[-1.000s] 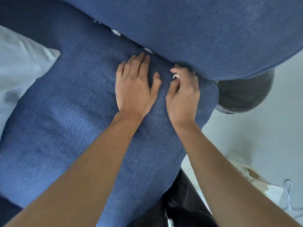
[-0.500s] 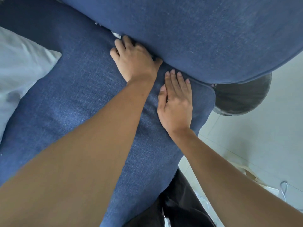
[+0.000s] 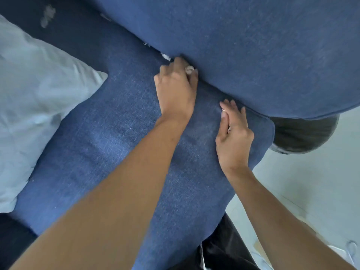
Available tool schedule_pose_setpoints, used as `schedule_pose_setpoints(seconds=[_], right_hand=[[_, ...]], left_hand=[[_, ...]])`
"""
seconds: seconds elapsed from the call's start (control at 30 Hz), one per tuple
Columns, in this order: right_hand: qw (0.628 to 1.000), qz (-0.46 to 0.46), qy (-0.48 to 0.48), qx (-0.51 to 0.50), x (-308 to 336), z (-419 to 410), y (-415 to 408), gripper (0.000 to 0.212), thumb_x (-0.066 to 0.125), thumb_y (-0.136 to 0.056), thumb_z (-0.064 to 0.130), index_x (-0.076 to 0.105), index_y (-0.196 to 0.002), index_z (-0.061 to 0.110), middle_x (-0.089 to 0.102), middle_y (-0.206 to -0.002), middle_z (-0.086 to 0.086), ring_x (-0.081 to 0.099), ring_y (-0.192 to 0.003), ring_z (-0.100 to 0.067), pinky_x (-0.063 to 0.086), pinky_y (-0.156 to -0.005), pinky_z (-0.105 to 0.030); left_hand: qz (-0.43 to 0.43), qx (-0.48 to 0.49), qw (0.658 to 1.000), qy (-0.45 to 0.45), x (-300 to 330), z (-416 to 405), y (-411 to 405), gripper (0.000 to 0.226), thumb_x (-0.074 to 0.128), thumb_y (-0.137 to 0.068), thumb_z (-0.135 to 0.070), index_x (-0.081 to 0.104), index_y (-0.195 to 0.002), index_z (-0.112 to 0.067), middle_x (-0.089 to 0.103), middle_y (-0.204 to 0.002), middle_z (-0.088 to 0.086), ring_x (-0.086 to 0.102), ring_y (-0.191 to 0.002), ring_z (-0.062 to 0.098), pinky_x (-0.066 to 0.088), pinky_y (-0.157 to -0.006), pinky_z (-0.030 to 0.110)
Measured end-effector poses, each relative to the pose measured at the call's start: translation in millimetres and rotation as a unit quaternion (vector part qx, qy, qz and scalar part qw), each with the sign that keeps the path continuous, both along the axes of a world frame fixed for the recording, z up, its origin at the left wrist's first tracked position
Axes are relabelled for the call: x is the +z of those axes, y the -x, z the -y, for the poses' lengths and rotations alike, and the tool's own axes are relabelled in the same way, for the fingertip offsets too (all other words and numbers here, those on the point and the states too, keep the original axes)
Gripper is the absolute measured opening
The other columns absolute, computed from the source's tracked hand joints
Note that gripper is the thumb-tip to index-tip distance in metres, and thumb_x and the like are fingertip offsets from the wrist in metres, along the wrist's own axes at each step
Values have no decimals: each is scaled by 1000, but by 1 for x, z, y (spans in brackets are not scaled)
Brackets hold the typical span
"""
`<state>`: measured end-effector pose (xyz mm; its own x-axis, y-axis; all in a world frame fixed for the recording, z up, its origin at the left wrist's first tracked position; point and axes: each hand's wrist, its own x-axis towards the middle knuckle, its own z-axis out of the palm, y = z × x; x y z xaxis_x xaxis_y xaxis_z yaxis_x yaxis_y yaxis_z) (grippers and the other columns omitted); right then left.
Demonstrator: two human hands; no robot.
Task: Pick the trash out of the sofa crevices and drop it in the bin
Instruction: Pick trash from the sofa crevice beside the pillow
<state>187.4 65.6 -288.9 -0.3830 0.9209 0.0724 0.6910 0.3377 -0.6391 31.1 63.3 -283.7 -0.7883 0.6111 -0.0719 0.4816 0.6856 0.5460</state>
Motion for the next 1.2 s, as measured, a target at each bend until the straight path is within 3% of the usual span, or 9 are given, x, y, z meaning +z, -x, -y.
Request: schedule_pose_setpoints(seconds=[0.1, 0.17, 0.33, 0.4, 0.47, 0.53, 0.8, 1.1, 1.2], right_hand=[[1000, -15, -1, -19, 11, -1, 10, 27, 45, -98, 1, 64, -115, 6, 69, -109, -12, 65, -101, -19, 38, -97, -5], [1000, -20, -15, -6, 19, -2, 26, 32, 43, -93, -5, 64, -114, 6, 65, -101, -12, 60, -89, -14, 36, -85, 2], [996, -30, -6, 84, 24, -2, 97, 41, 43, -83, -14, 64, -115, 1, 64, -106, -17, 63, -99, -27, 47, -98, -25], [994, -20, 1, 112, 21, -5, 127, 43, 44, -83, -15, 62, -119, 0, 65, -112, -17, 63, -107, -29, 46, -103, -31], [993, 5, 17, 115, 14, -11, 147, 47, 45, -83, -16, 59, -124, 1, 63, -121, -16, 60, -116, -28, 42, -109, -30], [993, 35, 31, 110, 7, -14, 155, 50, 45, -83, -16, 55, -129, 1, 61, -127, -16, 56, -121, -28, 39, -112, -28], [990, 77, 53, 104, -9, -14, 167, 51, 46, -82, -9, 49, -132, 4, 57, -130, -17, 51, -122, -32, 39, -110, -38], [967, 190, 91, 140, -16, -22, 178, 61, 47, -82, 4, 42, -141, 18, 54, -133, -13, 43, -123, -33, 32, -113, -36], [975, 163, 88, 120, -15, -21, 178, 56, 46, -80, 2, 50, -134, 16, 57, -129, -12, 47, -121, -32, 35, -111, -37]], left_hand=[[41, 32, 994, -101, 13, 22, 23, 19, 53, -96, -18, 59, -110, -9, 69, -97, 9, 57, -94, 28, 40, -81, 30], [6, 42, 993, -114, 16, 33, 45, 21, 49, -97, -16, 60, -114, -9, 69, -99, 8, 57, -95, 28, 37, -81, 27], [-63, 34, 996, -61, -1, 44, 111, 30, 40, -99, -23, 58, -117, -7, 67, -106, 12, 59, -97, 30, 40, -82, 35], [-81, 5, 996, -26, -15, 49, 121, 33, 37, -101, -22, 57, -122, -5, 63, -121, 14, 55, -111, 32, 40, -94, 36], [-104, -32, 994, 24, -27, 55, 118, 38, 31, -104, -21, 51, -132, -3, 52, -140, 14, 42, -133, 30, 27, -114, 37], [-118, -43, 991, 47, -36, 59, 114, 41, 27, -106, -22, 47, -137, -4, 44, -148, 10, 33, -141, 24, 15, -121, 35], [-133, -34, 990, 5, -44, 62, 111, 37, 33, -105, -20, 57, -127, -2, 49, -144, 10, 40, -138, 25, 19, -121, 37], [-146, -18, 988, -45, -52, 60, 111, 30, 40, -103, -17, 63, -118, -2, 56, -138, 11, 46, -133, 27, 26, -118, 40], [-149, -14, 987, -52, -52, 60, 111, 30, 41, -103, -16, 63, -117, -2, 57, -137, 11, 48, -132, 27, 27, -118, 40]])
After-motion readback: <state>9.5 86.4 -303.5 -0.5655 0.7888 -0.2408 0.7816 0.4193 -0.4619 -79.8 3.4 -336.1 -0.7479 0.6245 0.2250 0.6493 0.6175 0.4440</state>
